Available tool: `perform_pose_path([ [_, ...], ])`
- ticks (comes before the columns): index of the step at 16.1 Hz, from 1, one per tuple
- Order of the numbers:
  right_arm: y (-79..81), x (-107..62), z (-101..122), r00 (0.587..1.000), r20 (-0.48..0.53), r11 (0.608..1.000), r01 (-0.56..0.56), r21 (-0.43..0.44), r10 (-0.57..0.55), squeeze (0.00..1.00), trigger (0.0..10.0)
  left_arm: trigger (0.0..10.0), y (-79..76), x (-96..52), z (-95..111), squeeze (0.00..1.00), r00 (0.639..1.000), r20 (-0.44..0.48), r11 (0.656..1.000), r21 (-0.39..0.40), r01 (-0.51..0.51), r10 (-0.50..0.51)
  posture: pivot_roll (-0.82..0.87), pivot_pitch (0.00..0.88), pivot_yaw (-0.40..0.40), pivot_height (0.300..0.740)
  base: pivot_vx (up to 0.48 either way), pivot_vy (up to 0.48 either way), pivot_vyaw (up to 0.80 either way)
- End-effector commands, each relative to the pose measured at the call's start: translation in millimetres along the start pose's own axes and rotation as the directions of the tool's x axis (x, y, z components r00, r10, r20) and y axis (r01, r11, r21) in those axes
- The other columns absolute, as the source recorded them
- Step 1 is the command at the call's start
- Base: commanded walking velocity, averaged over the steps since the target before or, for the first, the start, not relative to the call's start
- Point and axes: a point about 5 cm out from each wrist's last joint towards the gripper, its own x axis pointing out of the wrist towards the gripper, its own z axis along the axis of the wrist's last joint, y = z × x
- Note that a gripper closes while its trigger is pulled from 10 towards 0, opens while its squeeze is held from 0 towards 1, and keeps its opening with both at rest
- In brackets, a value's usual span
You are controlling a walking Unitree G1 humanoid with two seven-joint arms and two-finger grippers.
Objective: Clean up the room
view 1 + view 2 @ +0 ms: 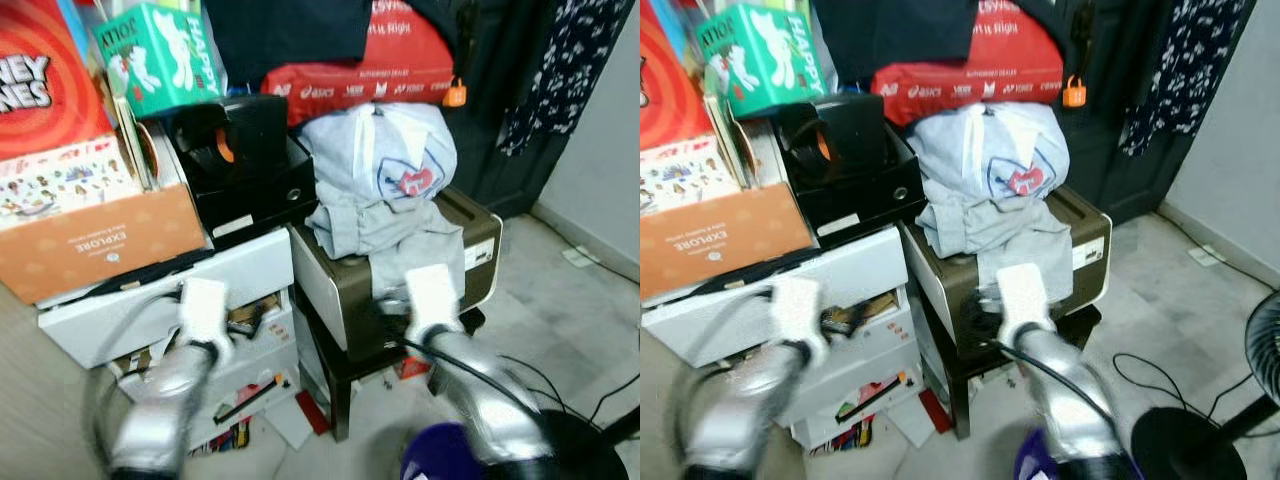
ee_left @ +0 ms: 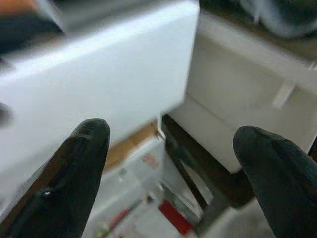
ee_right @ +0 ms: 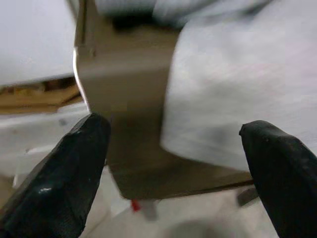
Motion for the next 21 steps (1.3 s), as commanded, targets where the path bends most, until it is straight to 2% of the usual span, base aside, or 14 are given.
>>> perform_pose_path([
  [1, 1.8, 13.4, -11, 0.997, -0.069, 1.000, 0.020, 0.013, -0.020, 0.00, 10.0, 10.0, -2.1, 9.2, -17, 0.00, 0.994, -0.105, 1.000, 0.008, 0.001, 0.000, -0.22, 0.000, 0.047, 0.740, 0.000, 0.000, 0.00],
  [2, 5.9, 26.3, -17, 0.994, -0.110, 0.998, 0.029, 0.056, -0.023, 0.00, 10.0, 10.0, -4.2, 15.5, -37, 0.00, 0.969, -0.247, 0.998, 0.055, -0.004, 0.017, -0.21, 0.000, 0.050, 0.740, 0.000, 0.000, 0.00],
  [3, 8.1, 32.6, -27, 0.987, -0.156, 0.998, 0.041, 0.052, -0.032, 0.00, 10.0, 10.0, -2.8, 17.3, -49, 0.00, 0.947, -0.317, 0.997, 0.076, -0.031, 0.054, -0.21, 0.000, 0.052, 0.740, 0.000, 0.000, 0.00],
  [4, 10.6, 36.8, -35, 0.980, -0.194, 0.997, 0.048, 0.067, -0.034, 0.00, 10.0, 10.0, -3.2, 19.1, -58, 0.00, 0.931, -0.361, 0.998, 0.052, -0.042, 0.058, -0.21, 0.000, 0.055, 0.740, 0.000, 0.000, 0.00],
  [6, 20.7, 38.4, -62, 0.953, -0.302, 0.996, 0.049, 0.069, -0.026, 0.00, 10.0, 10.0, 8.2, 17.0, -77, 0.00, 0.891, -0.438, 0.992, 0.029, -0.121, 0.121, -0.22, 0.000, 0.059, 0.740, 0.000, 0.000, 0.00],
  [8, 28.0, 37.2, -73, 0.943, -0.332, 0.999, 0.018, 0.033, -0.006, 0.00, 10.0, 10.0, 16.1, 11.3, -88, 0.00, 0.859, -0.486, 0.986, 0.030, -0.166, 0.159, -0.22, 0.000, 0.062, 0.740, 0.000, 0.000, 0.00],
  [9, 35.4, 35.8, -83, 0.930, -0.368, 1.000, -0.004, 0.028, 0.015, 0.00, 10.0, 10.0, 28.2, 4.9, -96, 0.00, 0.825, -0.523, 0.972, 0.036, -0.231, 0.216, -0.23, 0.000, 0.063, 0.740, 0.000, 0.000, 0.00],
  [10, 38.7, 35.2, -88, 0.921, -0.390, 0.999, -0.004, 0.045, 0.022, 0.00, 10.0, 10.0, 33.8, 2.3, -98, 0.00, 0.805, -0.541, 0.966, 0.057, -0.253, 0.243, -0.24, 0.000, 0.065, 0.740, 0.000, 0.000, 0.00],
  [12, 41.8, 28.8, -106, 0.896, -0.444, 0.998, 0.022, 0.056, 0.005, 0.00, 10.0, 10.0, 36.3, -5.4, -110, 0.00, 0.755, -0.604, 0.960, 0.066, -0.273, 0.256, -0.24, 0.000, 0.071, 0.740, 0.000, 0.000, 0.00],
  [16, 27.1, 24.6, -115, 0.869, -0.490, 0.995, 0.098, 0.032, -0.070, 0.00, 10.0, 10.0, 24.9, -8.2, -120, 0.00, 0.717, -0.662, 0.976, 0.141, -0.164, 0.216, -0.23, 0.000, 0.057, 0.740, 0.000, 0.000, 0.00],
  [19, 28.2, 26.3, -112, 0.878, -0.475, 0.997, 0.070, -0.012, -0.068, 0.00, 10.0, 10.0, 22.2, -6.7, -119, 0.00, 0.721, -0.662, 0.979, 0.145, -0.141, 0.202, -0.24, 0.000, 0.061, 0.740, 0.000, 0.000, 0.00],
  [21, 26.8, 27.7, -109, 0.882, -0.465, 0.997, 0.060, -0.043, -0.073, 0.00, 10.0, 10.0, 22.2, -5.2, -117, 0.00, 0.726, -0.657, 0.979, 0.151, -0.139, 0.205, -0.24, 0.000, 0.064, 0.740, 0.000, 0.000, 0.65],
])
